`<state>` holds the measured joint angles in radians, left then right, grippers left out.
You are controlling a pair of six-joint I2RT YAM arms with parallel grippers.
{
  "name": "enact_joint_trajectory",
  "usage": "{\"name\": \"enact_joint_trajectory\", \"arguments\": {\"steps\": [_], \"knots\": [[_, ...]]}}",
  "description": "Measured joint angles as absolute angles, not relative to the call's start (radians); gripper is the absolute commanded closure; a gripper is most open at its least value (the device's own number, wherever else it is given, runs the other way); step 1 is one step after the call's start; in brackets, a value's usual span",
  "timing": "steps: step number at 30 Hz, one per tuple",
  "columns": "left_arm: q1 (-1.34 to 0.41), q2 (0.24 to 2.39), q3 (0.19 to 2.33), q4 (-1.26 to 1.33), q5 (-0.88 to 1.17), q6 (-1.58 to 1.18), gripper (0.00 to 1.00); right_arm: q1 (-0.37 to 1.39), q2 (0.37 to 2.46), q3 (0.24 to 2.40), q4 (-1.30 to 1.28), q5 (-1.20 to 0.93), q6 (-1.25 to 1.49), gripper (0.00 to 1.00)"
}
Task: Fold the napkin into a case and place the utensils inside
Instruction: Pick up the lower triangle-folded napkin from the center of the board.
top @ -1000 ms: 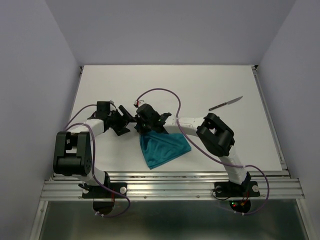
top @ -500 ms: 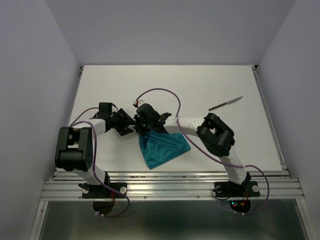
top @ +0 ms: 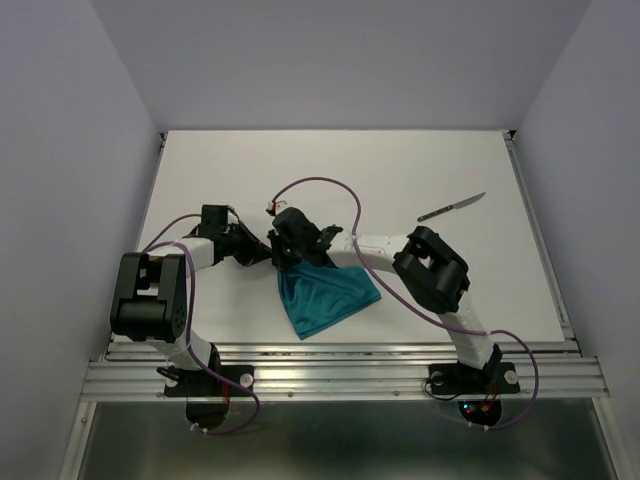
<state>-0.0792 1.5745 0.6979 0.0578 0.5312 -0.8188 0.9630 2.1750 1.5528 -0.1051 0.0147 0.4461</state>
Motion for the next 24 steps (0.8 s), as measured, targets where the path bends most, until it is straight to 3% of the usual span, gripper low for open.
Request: {"name": "enact_joint_trajectory", "arguments": {"steps": [2, 4, 8, 18, 24], "knots": [[-0.08, 1.575, 0.696, 0.059, 0.531, -0.82, 1.0, 0.963, 2.175, 1.548, -0.103, 0.013, 0.446, 0.48], [-0.079, 1.575, 0.693, 0.057, 0.53, -0.82, 1.0, 0.963, 2.168, 1.537, -0.101, 0.014, 0.448, 0.4], [-0.08, 1.576, 0.69, 0.052, 0.529, -0.82, 1.0, 0.963, 2.103, 1.475, -0.118, 0.033, 0.446, 0.33], [-0.08, 1.572, 0.69, 0.0, 0.501, -0.825, 1.0, 1.125, 1.822, 1.253, -0.206, 0.302, 0.462, 0.33], [-0.08, 1.56, 0.69, -0.031, 0.476, -0.829, 1.0, 1.313, 1.816, 1.211, -0.297, 0.438, 0.493, 0.35]]}}
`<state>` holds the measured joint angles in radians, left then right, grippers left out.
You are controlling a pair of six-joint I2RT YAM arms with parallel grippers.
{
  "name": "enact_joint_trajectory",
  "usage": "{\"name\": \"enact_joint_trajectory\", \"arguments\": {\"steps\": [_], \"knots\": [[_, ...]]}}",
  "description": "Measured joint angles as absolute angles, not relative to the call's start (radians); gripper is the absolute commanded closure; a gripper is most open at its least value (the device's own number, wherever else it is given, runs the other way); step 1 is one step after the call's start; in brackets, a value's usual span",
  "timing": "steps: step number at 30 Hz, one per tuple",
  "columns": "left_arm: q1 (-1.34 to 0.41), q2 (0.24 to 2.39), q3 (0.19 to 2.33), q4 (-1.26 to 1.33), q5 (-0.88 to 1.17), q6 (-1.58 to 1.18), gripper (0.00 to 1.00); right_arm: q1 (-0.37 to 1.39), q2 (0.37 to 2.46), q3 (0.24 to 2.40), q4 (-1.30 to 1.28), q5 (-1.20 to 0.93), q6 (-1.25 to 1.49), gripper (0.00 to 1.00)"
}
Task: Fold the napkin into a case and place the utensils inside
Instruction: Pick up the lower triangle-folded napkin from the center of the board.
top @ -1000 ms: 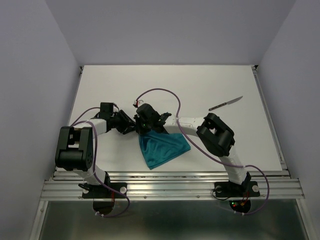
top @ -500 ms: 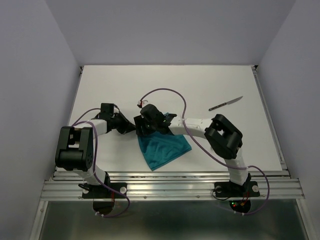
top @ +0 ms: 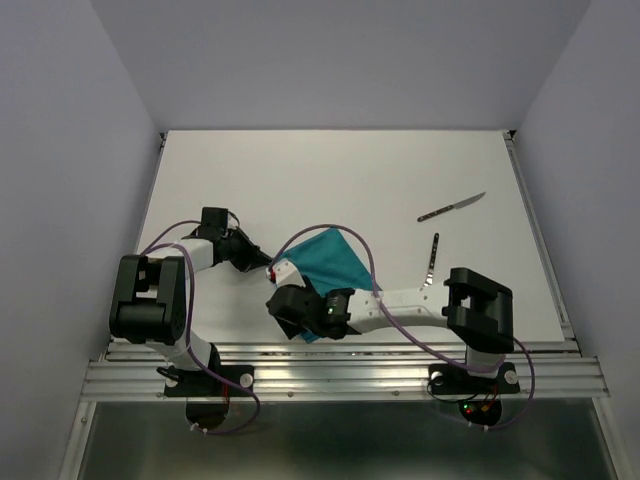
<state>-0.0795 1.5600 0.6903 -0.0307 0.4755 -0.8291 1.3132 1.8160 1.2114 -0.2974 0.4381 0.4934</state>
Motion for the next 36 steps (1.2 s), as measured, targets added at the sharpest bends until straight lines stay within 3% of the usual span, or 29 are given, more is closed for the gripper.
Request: {"name": "enact_joint_trajectory", "arguments": {"steps": [13, 17, 18, 20, 36], "knots": [[-0.08, 1.551, 0.69, -0.059, 0.443, -0.839, 1.0, 1.383, 1.911, 1.214, -0.358, 0.538, 0.526, 0.51], [-0.08, 1.545, 0.69, -0.066, 0.438, -0.843, 1.0, 1.383, 1.911, 1.205, -0.337, 0.532, 0.543, 0.76], [-0.08, 1.544, 0.69, -0.068, 0.437, -0.844, 1.0, 1.383, 1.911, 1.202, -0.331, 0.53, 0.545, 0.87], [-0.08, 1.542, 0.69, -0.073, 0.434, -0.844, 1.0, 1.384, 1.911, 1.198, -0.318, 0.526, 0.553, 0.97], [-0.084, 1.502, 0.695, -0.148, 0.389, -0.835, 1.0, 1.356, 1.744, 1.032, -0.189, 0.432, 0.537, 0.99]]}}
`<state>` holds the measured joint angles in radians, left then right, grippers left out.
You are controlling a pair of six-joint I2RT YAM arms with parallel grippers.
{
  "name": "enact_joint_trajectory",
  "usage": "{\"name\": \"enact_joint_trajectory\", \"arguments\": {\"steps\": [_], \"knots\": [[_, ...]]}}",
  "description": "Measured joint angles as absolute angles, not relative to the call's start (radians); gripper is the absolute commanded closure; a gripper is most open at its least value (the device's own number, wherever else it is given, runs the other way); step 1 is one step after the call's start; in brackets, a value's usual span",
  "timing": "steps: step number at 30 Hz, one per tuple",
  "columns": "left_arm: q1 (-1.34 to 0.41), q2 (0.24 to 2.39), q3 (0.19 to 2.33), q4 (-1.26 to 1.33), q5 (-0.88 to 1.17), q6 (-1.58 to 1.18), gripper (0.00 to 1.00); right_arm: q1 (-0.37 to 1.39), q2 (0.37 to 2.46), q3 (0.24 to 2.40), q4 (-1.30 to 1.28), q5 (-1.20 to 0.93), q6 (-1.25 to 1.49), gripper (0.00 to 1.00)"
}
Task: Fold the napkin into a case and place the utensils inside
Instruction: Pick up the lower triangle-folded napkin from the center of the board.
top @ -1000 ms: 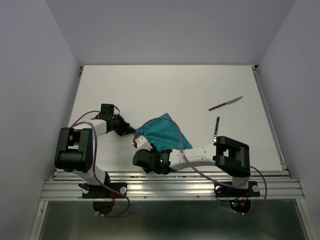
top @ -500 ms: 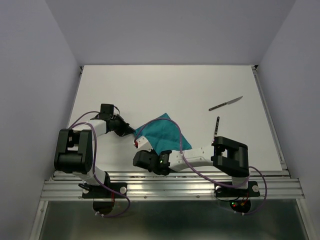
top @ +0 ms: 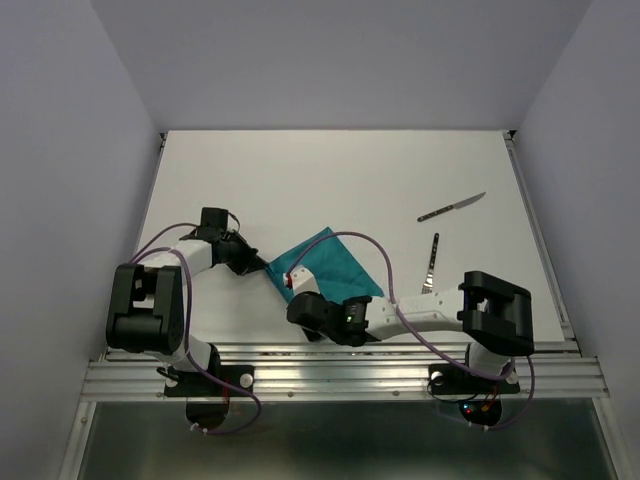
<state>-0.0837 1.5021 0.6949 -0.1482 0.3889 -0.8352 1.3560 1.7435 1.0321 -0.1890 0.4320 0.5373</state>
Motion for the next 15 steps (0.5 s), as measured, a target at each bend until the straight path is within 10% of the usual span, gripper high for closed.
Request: {"name": "enact_joint_trajectory", "arguments": {"steps": [9, 15], "knots": [[-0.084, 1.491, 0.704, -0.158, 0.368, -0.818, 0.98, 1.27, 1.647, 0.928, -0.057, 0.273, 0.574, 0.99], [-0.084, 1.47, 0.704, -0.163, 0.366, -0.794, 0.57, 1.237, 1.642, 0.878, 0.016, 0.173, 0.598, 0.99]]}}
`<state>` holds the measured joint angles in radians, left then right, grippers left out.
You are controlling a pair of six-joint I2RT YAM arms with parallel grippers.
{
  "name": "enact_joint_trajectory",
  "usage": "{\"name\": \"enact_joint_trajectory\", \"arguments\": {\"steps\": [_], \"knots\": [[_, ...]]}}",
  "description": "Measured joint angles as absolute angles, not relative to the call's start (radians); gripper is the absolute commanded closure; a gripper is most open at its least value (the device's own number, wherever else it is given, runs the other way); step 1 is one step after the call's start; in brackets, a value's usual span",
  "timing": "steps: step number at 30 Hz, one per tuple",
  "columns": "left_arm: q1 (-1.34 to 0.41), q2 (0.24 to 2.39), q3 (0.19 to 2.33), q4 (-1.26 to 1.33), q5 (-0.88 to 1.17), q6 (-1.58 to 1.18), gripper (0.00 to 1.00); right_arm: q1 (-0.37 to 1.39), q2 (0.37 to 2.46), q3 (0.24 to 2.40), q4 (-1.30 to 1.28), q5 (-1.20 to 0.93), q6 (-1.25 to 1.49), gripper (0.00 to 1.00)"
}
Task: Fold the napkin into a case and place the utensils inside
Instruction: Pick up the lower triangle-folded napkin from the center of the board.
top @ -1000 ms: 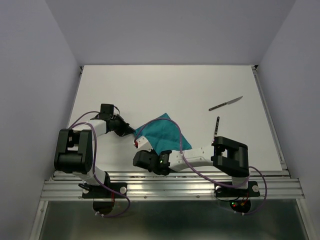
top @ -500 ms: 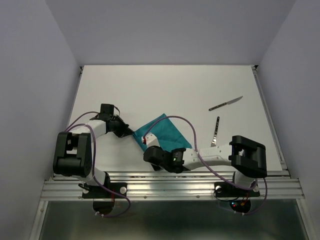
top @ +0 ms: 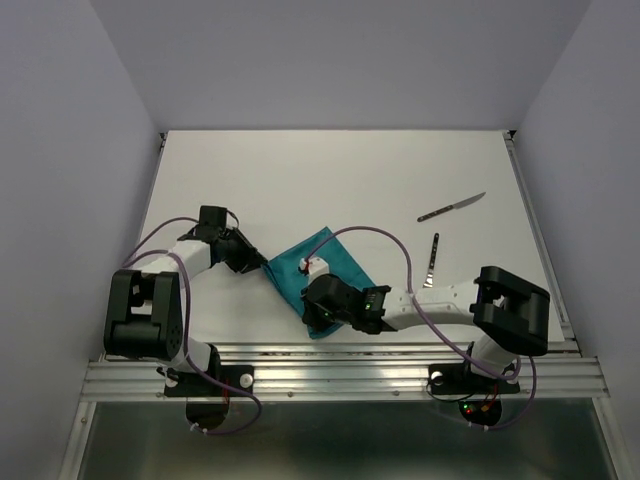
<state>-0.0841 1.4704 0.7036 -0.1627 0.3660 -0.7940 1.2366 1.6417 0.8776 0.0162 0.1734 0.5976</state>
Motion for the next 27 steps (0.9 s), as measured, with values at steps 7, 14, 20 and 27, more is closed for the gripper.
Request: {"name": "enact_joint_trajectory", "arguments": {"steps": [7, 14, 20, 27], "knots": [[-0.084, 1.437, 0.721, -0.16, 0.367, -0.748, 0.18, 1.209, 1.629, 0.867, 0.068, 0.093, 0.615, 0.99], [-0.084, 1.421, 0.721, -0.175, 0.365, -0.715, 0.07, 1.191, 1.628, 0.861, 0.101, 0.048, 0.626, 0.99], [-0.084, 1.394, 0.715, -0.177, 0.361, -0.696, 0.07, 1.177, 1.614, 0.834, 0.117, 0.033, 0.634, 0.99], [-0.084, 1.393, 0.701, -0.182, 0.351, -0.676, 0.07, 1.166, 1.605, 0.833, 0.13, 0.019, 0.642, 0.99]]}}
